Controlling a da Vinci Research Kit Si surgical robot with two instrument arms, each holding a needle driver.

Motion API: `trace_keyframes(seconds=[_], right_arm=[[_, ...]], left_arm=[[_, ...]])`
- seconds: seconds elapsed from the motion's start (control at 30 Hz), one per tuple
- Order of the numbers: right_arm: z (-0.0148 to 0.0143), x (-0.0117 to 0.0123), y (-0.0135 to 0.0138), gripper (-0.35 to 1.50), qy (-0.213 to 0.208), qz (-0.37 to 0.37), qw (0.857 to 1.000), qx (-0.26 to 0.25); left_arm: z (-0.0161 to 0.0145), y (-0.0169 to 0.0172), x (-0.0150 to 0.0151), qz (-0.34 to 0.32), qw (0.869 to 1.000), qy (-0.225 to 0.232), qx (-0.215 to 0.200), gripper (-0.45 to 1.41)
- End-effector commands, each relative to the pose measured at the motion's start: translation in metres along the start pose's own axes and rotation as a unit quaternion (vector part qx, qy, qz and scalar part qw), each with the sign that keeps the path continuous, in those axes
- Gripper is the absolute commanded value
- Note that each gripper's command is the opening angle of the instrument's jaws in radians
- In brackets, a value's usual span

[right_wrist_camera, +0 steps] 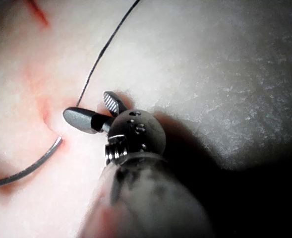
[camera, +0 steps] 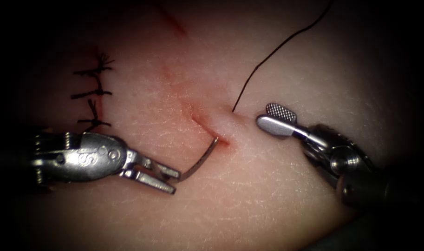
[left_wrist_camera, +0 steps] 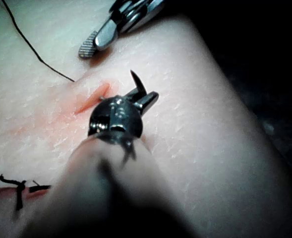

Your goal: Wound Closure

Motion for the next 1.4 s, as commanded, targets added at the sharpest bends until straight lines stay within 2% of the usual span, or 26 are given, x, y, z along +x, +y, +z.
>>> trace_keyframes(seconds=[0.03,0.13,0.27,0.33,0.4,0.6,0.63,0.77,0.83,0.93,1.0,1.07,1.3,1.4], right_arm=[[0.0005,-0.0006,0.0000,-0.05,-0.011,-0.001,1.000,0.002],[0.0004,-0.0006,-0.0002,-0.06,-0.037,-0.072,0.997,0.006],[0.0000,-0.0003,-0.0003,-0.08,-0.045,-0.118,0.992,0.018],[-0.0004,0.0001,-0.0006,-0.20,-0.052,-0.138,0.988,0.035],[-0.0011,0.0008,-0.0016,-0.16,-0.042,-0.165,0.984,0.048],[-0.0016,0.0023,-0.0052,0.76,-0.020,-0.171,0.983,0.058],[-0.0016,0.0025,-0.0058,0.84,-0.020,-0.171,0.983,0.058],[-0.0015,0.0032,-0.0079,0.95,-0.011,-0.158,0.986,0.060],[-0.0014,0.0035,-0.0088,1.01,-0.003,-0.128,0.990,0.065],[-0.0013,0.0041,-0.0099,1.18,0.009,-0.094,0.993,0.070],[-0.0014,0.0044,-0.0108,1.18,0.008,-0.072,0.995,0.071],[-0.0016,0.0048,-0.0116,1.05,0.003,-0.035,0.997,0.068],[-0.0018,0.0057,-0.0127,1.08,-0.035,0.024,0.998,0.036],[-0.0018,0.0059,-0.0128,1.08,-0.036,0.045,0.998,0.034]], left_arm=[[0.0005,-0.0001,0.0002,-0.004,1.000,-0.002,-0.004,-0.45],[-0.0008,0.0016,0.0011,-0.007,1.000,0.000,-0.021,-0.45],[-0.0018,0.0022,0.0022,-0.004,1.000,-0.005,-0.001,-0.45],[-0.0023,0.0024,0.0029,0.010,1.000,-0.010,0.012,-0.45],[-0.0032,0.0028,0.0041,0.032,0.999,-0.014,0.032,-0.45],[-0.0041,0.0033,0.0066,0.075,0.995,-0.001,0.060,-0.45],[-0.0042,0.0033,0.0070,0.080,0.995,0.000,0.064,-0.45],[-0.0045,0.0030,0.0089,0.105,0.991,0.013,0.087,-0.45],[-0.0046,0.0025,0.0099,0.119,0.987,0.026,0.105,-0.45],[-0.0048,0.0015,0.0113,0.134,0.980,0.050,0.140,-0.45],[-0.0047,0.0004,0.0123,0.151,0.970,0.067,0.177,-0.45],[-0.0042,-0.0003,0.0126,0.169,0.963,0.065,0.201,-0.45],[-0.0018,-0.0011,0.0118,0.204,0.947,0.048,0.245,-0.45],[-0.0003,-0.0008,0.0109,0.220,0.940,0.036,0.257,-0.45]])
